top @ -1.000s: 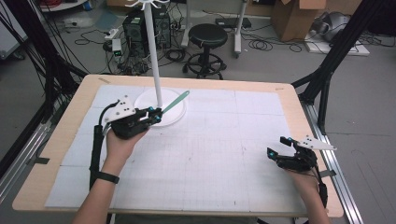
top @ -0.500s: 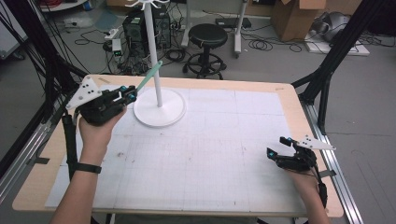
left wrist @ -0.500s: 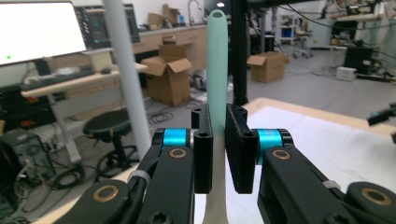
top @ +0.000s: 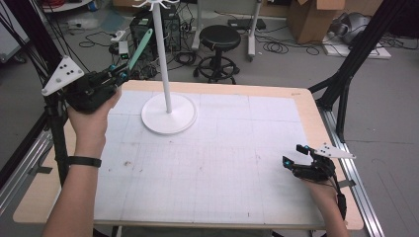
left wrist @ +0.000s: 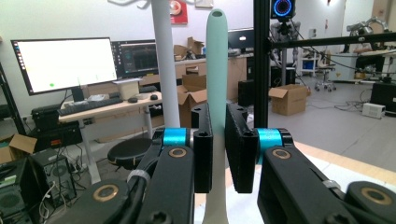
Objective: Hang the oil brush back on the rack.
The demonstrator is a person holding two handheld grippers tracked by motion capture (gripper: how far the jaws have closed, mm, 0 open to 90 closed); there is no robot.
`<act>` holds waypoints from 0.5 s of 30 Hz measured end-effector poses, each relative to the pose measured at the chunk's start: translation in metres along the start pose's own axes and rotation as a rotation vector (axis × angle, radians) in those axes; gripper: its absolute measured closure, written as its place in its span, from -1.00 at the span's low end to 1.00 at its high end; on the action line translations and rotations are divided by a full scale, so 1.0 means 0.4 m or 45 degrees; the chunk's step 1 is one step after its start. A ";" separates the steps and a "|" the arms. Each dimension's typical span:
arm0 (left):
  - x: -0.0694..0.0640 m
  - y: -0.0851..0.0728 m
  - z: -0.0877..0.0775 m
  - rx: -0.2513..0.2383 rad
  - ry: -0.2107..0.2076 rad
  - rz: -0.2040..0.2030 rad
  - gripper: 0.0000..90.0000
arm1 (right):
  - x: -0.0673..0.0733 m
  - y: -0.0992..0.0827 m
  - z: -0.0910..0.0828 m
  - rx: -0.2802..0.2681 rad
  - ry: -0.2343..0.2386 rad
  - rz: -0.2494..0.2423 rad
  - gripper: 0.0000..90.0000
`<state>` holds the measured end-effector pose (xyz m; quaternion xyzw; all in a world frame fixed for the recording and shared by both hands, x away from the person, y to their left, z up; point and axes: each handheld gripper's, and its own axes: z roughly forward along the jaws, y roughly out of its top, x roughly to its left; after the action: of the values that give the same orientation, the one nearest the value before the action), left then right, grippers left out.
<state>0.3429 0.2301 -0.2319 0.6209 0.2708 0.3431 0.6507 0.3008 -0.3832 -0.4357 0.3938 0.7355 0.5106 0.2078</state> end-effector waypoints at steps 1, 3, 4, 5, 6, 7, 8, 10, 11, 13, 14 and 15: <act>0.000 0.004 0.001 -0.005 0.003 -0.003 0.82 | 0.000 0.000 0.000 0.001 0.000 0.000 -0.59; 0.001 0.014 0.004 -0.024 0.013 -0.006 0.82 | 0.000 0.000 0.000 0.001 0.000 0.001 -0.59; -0.001 0.019 0.006 -0.024 0.022 0.000 0.82 | 0.000 0.000 0.000 0.000 0.001 0.002 -0.59; -0.002 0.022 0.007 -0.026 0.029 0.008 0.82 | 0.000 0.000 0.000 0.000 0.001 0.003 -0.59; -0.004 0.028 0.010 -0.029 0.030 0.012 0.82 | 0.000 0.000 0.000 -0.001 0.001 0.004 -0.59; -0.005 0.032 0.012 -0.029 0.038 0.016 0.82 | 0.000 0.000 -0.001 0.000 0.002 0.002 -0.59; -0.007 0.039 0.015 -0.028 0.049 0.030 0.82 | 0.000 0.000 0.000 0.000 0.002 0.005 -0.59; -0.010 0.049 0.020 -0.030 0.059 0.044 0.82 | 0.000 0.000 0.000 0.000 0.001 0.002 -0.59; -0.011 0.053 0.022 -0.026 0.067 0.052 0.82 | 0.000 0.000 0.000 -0.001 0.002 0.005 -0.59; -0.013 0.063 0.030 -0.025 0.079 0.059 0.82 | 0.001 0.000 -0.001 -0.001 0.003 0.004 -0.59; -0.014 0.066 0.034 -0.022 0.082 0.064 0.82 | 0.001 0.000 -0.001 -0.001 0.002 0.005 -0.59; -0.015 0.069 0.038 -0.018 0.088 0.070 0.82 | 0.000 0.000 -0.001 0.000 0.002 0.004 -0.59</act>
<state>0.3479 0.2157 -0.2038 0.6113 0.2736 0.3841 0.6356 0.3005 -0.3832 -0.4355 0.3946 0.7351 0.5113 0.2064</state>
